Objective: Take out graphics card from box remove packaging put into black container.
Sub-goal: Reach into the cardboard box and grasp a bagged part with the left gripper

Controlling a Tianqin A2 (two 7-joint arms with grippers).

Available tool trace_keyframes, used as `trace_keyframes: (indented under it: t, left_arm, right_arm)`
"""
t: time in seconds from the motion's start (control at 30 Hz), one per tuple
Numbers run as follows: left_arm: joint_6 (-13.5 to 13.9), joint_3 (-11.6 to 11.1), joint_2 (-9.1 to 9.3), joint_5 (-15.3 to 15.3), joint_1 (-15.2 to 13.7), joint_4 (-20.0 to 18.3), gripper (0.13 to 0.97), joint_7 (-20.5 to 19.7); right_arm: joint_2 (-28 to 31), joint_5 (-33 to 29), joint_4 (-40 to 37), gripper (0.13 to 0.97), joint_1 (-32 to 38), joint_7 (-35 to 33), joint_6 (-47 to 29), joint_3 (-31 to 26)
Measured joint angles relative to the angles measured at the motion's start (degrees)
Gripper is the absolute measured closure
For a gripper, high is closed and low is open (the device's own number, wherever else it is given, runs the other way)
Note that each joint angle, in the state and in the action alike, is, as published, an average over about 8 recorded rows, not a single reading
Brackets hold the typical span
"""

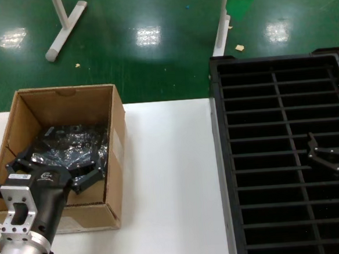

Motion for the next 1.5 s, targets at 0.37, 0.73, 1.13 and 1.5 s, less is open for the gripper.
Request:
trace_keyframes:
  t: [0.37, 0.73, 1.13, 1.5]
  left_arm:
    - [0.0, 0.0, 0.00, 0.0, 0.0, 0.0, 0.132, 0.0]
    - [0.0, 0.0, 0.00, 0.0, 0.0, 0.0, 0.132, 0.0]
    - [6.8, -2.1, -3.59, -1.6, -2.7, 2.7, 0.132, 0.7]
    - [19.5, -4.0, -10.80, -1.8, -7.6, 5.8, 0.132, 10.8]
  right_arm:
    - [0.0, 0.0, 0.0, 0.129, 0.0, 0.0, 0.0, 0.0]
    - [0.0, 0.0, 0.0, 0.129, 0.0, 0.0, 0.0, 0.0]
    - [0.0, 0.0, 0.0, 0.129, 0.0, 0.0, 0.0, 0.0]
    - [0.0, 0.0, 0.0, 0.129, 0.0, 0.0, 0.0, 0.0]
